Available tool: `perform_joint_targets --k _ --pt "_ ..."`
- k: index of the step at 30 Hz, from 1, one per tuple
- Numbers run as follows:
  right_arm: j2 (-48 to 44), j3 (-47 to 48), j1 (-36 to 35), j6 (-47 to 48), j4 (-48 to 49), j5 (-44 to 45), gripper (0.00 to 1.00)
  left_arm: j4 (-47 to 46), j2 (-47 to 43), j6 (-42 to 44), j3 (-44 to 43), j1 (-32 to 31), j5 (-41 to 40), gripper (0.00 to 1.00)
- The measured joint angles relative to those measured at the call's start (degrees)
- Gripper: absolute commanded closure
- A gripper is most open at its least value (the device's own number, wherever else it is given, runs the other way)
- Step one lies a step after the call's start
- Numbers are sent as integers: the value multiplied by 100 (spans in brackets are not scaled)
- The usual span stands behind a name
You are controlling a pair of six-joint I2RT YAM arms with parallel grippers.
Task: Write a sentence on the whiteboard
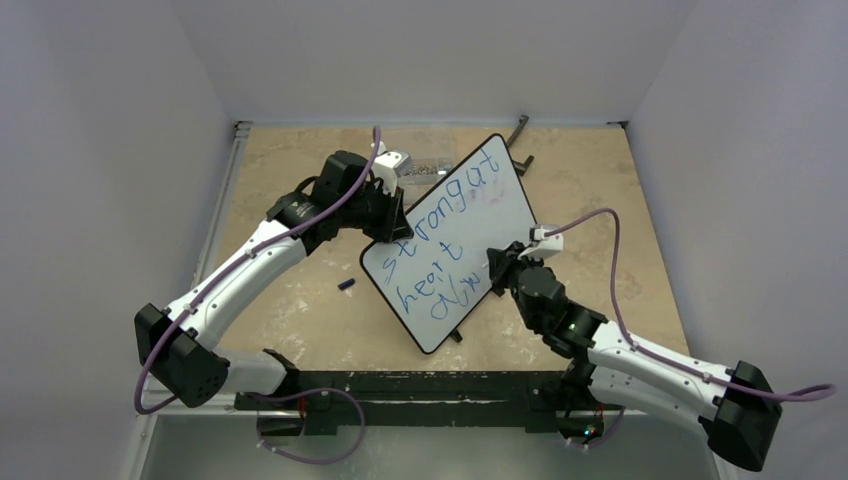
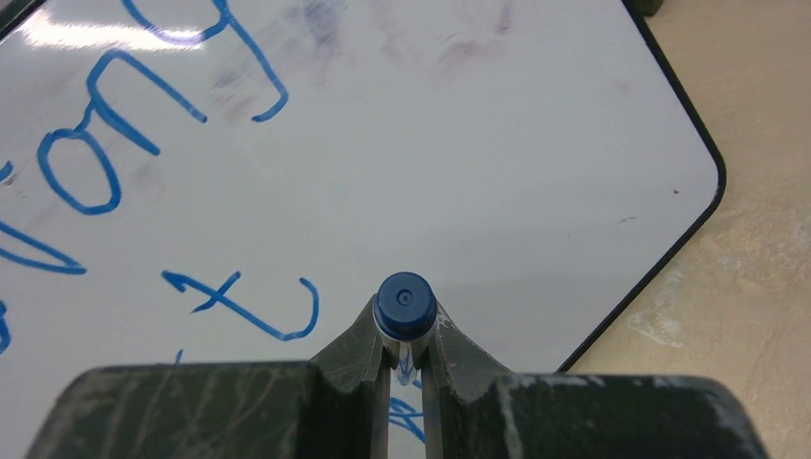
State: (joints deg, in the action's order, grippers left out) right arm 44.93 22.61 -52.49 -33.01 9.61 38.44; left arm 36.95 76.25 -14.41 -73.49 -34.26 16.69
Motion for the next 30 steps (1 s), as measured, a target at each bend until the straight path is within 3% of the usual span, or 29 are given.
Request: perform_joint_targets --k 9,18,30 --pt "177 -313 527 79 592 13 100 20 -11 -2 0 -33 -109 100" --pt "-446 -778 564 354 1239 -369 100 42 -39 -4 0 -70 -214 100" --pt "-273 -918 564 354 1532 -640 100 42 -39 -7 0 -74 -216 100"
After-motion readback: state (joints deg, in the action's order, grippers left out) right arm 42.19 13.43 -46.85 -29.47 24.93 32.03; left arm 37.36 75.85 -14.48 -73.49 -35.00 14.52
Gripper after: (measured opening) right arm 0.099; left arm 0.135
